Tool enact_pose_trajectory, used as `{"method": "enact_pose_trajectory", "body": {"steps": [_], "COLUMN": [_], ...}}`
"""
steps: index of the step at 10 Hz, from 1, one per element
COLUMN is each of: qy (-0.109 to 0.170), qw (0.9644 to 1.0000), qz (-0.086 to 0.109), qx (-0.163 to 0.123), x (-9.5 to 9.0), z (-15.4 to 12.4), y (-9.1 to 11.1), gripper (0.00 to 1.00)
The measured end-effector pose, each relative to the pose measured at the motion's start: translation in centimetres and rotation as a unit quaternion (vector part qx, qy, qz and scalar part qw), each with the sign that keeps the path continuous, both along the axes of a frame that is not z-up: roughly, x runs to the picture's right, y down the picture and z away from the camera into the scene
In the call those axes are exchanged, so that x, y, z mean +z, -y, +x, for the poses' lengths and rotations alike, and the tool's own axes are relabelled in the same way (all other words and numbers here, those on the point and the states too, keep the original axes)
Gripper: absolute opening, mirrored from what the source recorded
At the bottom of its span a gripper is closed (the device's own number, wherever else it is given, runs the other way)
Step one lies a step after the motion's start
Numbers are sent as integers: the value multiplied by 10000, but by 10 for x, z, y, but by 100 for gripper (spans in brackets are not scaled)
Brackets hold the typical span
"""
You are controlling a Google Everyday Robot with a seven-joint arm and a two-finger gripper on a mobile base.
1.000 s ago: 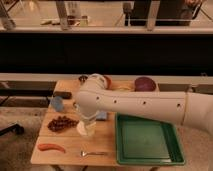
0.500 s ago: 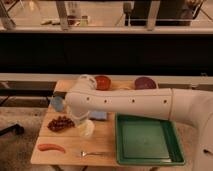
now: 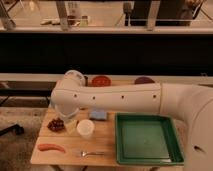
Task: Place grapes in purple bowl
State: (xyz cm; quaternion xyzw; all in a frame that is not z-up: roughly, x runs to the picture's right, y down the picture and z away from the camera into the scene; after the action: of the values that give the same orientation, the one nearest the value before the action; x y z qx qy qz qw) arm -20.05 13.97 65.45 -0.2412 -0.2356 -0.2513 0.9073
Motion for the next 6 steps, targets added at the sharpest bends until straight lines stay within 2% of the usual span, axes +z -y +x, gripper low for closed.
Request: {"method": "enact_pose_trajectory", "body": {"steps": [3, 4, 6], "qy": [390, 557, 836], "qw": [9990, 9981, 9959], "qz": [-128, -190, -281], "qx": [-150, -192, -218], "x": [-3, -2, 6], "z": [-62, -86, -117], "y": [-10, -14, -19], "gripper": [80, 80, 80]}}
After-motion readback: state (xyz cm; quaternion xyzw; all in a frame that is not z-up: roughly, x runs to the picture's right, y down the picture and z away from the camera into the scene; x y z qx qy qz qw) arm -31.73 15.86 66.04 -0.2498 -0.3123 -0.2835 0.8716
